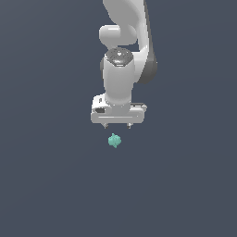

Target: Pick up the object and move it to a goal position.

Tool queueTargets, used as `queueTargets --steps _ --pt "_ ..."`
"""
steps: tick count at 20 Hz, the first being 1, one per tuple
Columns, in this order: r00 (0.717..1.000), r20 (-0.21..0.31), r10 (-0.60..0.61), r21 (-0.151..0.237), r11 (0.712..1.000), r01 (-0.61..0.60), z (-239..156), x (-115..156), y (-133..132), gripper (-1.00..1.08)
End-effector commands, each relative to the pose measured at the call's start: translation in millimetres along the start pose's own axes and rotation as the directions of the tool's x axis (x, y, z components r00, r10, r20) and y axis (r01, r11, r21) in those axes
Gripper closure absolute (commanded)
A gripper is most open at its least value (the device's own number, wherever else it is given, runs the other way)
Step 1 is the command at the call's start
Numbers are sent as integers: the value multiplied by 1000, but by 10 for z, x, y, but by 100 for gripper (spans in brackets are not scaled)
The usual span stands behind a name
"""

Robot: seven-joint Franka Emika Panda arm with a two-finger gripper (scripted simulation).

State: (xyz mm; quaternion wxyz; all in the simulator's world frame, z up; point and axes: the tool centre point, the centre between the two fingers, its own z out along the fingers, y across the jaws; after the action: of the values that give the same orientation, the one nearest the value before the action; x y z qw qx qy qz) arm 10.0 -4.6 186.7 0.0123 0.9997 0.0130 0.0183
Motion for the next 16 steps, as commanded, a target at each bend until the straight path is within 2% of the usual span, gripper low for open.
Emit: queueTargets --steps 1,16 --pt "1000 0 0 0 1000 0 0 0 0 -92" --pt "1000 -10 -8 2 1000 8 -62 -4 65 -92"
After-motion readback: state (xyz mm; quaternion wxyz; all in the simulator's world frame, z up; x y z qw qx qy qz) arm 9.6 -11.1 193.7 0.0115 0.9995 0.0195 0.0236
